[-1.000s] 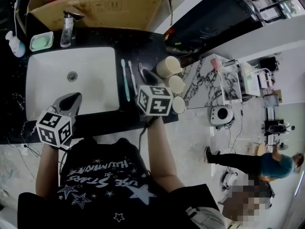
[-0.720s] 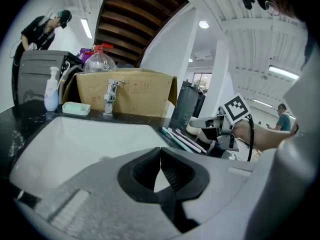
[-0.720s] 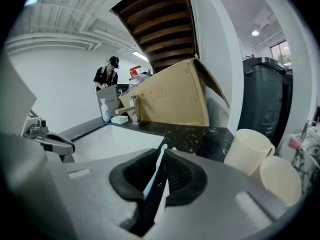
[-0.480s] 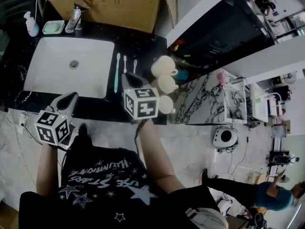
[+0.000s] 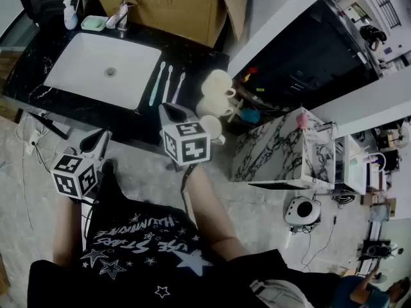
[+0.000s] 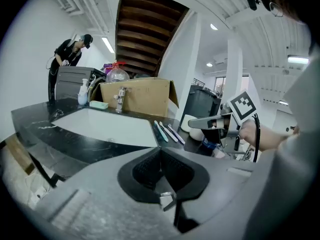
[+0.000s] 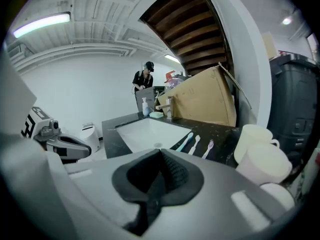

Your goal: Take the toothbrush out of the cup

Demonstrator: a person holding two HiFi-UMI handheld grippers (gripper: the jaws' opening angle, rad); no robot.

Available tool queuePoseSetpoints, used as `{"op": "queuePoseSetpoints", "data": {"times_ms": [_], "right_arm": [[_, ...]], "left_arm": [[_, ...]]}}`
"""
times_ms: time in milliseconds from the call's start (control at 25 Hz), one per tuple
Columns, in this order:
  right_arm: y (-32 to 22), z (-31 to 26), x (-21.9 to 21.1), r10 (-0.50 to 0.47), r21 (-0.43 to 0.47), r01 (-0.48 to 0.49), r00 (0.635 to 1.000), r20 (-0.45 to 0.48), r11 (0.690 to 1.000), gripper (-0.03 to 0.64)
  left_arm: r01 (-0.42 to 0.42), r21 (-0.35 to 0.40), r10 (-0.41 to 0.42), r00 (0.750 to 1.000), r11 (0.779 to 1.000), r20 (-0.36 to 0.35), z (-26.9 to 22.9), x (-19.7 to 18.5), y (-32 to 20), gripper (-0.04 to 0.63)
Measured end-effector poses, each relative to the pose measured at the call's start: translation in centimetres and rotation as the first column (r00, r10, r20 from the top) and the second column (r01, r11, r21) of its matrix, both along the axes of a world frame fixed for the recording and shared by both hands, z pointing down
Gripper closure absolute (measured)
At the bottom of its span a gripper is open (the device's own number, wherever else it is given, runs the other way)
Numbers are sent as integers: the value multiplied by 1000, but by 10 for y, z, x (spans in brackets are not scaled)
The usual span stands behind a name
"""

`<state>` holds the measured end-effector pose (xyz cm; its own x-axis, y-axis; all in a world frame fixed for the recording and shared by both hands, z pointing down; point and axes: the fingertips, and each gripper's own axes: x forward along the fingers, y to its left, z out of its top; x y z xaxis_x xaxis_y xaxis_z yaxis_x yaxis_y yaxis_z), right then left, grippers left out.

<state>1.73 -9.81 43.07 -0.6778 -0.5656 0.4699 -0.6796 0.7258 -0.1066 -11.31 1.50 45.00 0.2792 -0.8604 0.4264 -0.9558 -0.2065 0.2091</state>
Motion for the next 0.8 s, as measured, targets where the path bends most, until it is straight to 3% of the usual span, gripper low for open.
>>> {"op": "queuePoseSetpoints", "data": {"times_ms": [200,440,800], "right_arm": [[33,1,10,-84,-4,84,996,6,996,612],[64,4,19,-130,-8,130,990,48,991,612],[89,10,22,-111,-7,112,992,53,994,612]], "left_arm": [[99,5,-99,995,995,8,-2,15,45,586],[248,42,-250,968,968,32,-11,11,99,586],[294,34,-295,955,955,40,-7,4,147,586]]}}
